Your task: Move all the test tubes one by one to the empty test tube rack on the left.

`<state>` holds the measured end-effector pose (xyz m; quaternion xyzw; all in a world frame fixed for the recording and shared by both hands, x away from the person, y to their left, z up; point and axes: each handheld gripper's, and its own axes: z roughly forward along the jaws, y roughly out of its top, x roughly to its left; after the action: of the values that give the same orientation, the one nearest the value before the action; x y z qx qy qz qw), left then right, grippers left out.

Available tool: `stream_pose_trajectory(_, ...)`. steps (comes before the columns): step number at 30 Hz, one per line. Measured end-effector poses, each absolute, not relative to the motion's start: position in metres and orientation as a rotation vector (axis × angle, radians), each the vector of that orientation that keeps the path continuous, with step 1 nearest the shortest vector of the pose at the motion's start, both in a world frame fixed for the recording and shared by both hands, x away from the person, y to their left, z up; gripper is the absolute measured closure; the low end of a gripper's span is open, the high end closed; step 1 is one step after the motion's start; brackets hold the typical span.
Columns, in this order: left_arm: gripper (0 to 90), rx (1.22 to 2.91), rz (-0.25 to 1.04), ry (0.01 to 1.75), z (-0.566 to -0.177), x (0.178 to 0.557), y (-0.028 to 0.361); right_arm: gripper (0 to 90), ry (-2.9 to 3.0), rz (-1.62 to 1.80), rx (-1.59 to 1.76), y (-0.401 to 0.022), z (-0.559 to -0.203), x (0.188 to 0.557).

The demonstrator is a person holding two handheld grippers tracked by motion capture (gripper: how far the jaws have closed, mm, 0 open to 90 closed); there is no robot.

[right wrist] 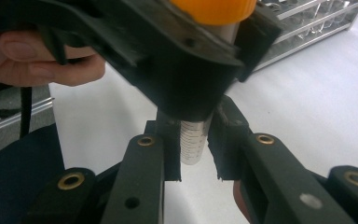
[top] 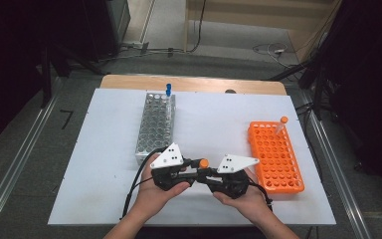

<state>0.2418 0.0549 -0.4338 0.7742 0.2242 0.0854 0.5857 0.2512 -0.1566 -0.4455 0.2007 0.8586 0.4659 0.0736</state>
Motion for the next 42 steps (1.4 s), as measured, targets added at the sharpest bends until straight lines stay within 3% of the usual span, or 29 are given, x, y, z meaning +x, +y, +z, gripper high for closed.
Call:
stream_pose_trajectory(14,74.8,1.796,0.244,0.511,-0.433,0.24,0.056,72.1,2.589,1.43,0.597,-0.161,-0.445,0.251)
stream_pose_trajectory(23,74.8,1.771,0.25,0.538,-0.429,0.241,0.064,46.1,2.543,1.487,0.648,-0.185,-0.442,0.253)
stream_pose_trajectory(30,74.8,1.754,0.268,0.564,-0.425,0.245,0.074,31.0,2.486,1.479,0.71,-0.214,-0.438,0.255)
stream_pose_trajectory(42,74.8,1.727,0.317,0.61,-0.415,0.251,0.092,19.9,2.424,1.455,0.821,-0.254,-0.438,0.261)
